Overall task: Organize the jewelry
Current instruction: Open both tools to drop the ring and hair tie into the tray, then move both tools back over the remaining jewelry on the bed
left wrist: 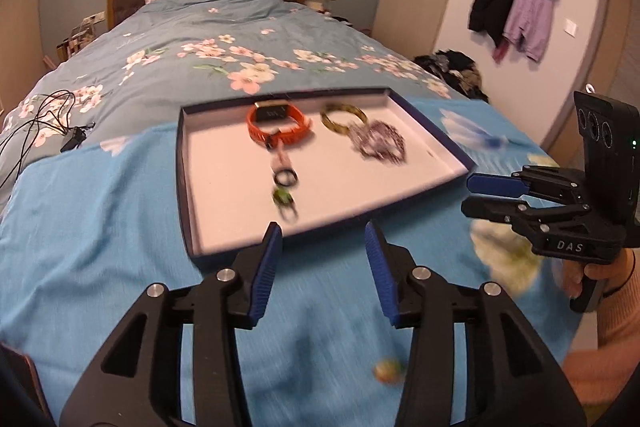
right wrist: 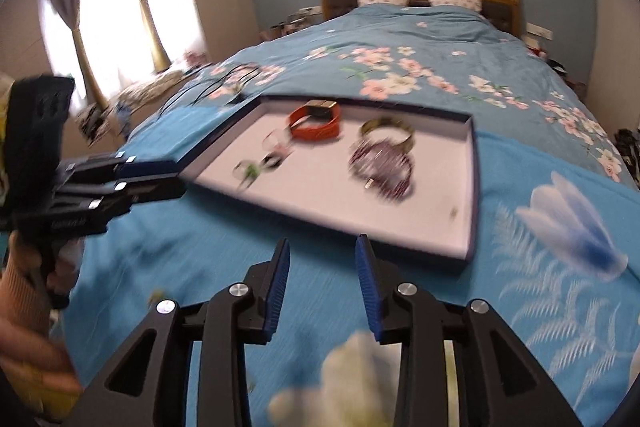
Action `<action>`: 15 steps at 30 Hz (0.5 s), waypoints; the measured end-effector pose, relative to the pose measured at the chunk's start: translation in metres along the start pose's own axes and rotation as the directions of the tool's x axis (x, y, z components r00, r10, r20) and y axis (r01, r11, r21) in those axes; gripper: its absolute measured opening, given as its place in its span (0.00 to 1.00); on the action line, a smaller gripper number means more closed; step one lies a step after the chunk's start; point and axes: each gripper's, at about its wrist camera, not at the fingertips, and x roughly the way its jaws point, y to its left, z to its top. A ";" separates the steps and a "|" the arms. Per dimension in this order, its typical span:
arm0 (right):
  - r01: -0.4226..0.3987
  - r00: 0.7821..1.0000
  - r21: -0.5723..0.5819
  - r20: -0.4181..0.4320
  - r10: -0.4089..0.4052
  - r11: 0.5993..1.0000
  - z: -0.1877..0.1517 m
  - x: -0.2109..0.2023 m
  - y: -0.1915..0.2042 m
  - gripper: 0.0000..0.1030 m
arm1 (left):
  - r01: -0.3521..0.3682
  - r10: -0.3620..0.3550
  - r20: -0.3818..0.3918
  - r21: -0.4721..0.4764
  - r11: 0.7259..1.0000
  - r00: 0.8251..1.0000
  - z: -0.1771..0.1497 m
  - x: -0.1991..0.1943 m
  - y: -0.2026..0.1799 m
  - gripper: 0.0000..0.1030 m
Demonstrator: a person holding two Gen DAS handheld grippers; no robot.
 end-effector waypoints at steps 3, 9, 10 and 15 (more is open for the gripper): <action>-0.029 0.999 -0.018 -0.029 0.029 0.999 -0.016 -0.004 0.013 0.32 | 0.021 -0.021 -0.007 0.007 1.000 1.000 -0.021 -0.011 -0.007 0.45; -0.069 0.995 -0.045 -0.080 0.065 0.997 -0.038 -0.004 0.031 0.32 | 0.045 -0.044 -0.042 0.021 0.999 0.998 -0.055 -0.021 -0.023 0.49; -0.072 0.994 -0.047 -0.085 0.068 0.996 -0.041 -0.003 0.034 0.32 | 0.048 -0.047 -0.049 0.022 0.999 0.998 -0.059 -0.021 -0.025 0.49; -0.057 0.994 -0.061 -0.101 0.051 0.997 -0.049 -0.001 0.041 0.32 | 0.062 -0.060 -0.065 0.022 0.998 0.996 -0.073 -0.024 -0.035 0.50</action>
